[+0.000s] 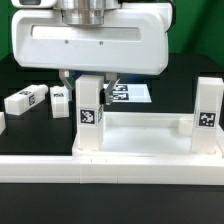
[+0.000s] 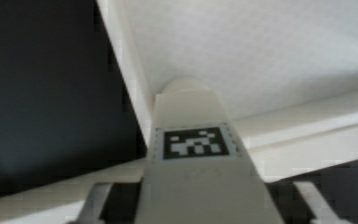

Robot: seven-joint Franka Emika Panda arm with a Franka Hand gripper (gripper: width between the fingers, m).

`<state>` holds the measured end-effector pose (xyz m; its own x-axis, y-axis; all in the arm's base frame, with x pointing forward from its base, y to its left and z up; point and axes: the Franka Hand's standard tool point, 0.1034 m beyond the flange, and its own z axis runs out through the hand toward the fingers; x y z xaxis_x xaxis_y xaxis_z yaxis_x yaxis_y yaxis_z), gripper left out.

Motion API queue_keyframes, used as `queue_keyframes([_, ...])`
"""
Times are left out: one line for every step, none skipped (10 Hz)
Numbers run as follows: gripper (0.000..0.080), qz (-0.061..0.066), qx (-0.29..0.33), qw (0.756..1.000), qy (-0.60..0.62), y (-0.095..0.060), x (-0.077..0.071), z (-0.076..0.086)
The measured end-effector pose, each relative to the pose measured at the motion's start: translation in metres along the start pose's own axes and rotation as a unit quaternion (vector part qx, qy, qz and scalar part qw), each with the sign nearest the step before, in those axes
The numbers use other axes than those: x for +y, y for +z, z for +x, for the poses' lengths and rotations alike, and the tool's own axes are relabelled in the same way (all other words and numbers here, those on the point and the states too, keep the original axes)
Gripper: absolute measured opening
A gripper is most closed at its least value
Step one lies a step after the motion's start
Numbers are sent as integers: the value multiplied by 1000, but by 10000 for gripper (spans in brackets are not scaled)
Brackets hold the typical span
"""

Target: Assemble desk

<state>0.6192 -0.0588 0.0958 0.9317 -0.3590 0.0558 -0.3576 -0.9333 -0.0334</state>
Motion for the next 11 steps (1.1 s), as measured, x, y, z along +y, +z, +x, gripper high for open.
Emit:
queue_keyframes([304, 0, 0, 1000, 12, 0, 0, 0])
queue_keyframes([304, 0, 0, 1000, 18, 0, 0, 0])
queue_keyframes([304, -1, 0, 1000, 30, 0, 0, 0])
queue_keyframes([310, -2, 0, 1000, 24, 0, 1, 0])
queue_keyframes([381, -1, 0, 1000, 23, 0, 1, 0])
queue_keyframes([381, -1, 0, 1000, 23, 1, 0, 0])
queue_keyframes([573, 0, -3, 1000, 23, -4, -3, -2])
queue_keyframes([625, 4, -1, 1000, 28, -13, -7, -5])
queue_keyframes([625, 9, -3, 999, 43, -19, -9, -13])
queue_keyframes([646, 14, -5, 998, 65, -28, -13, -23])
queue_keyframes([646, 20, -7, 996, 83, -35, -17, -32])
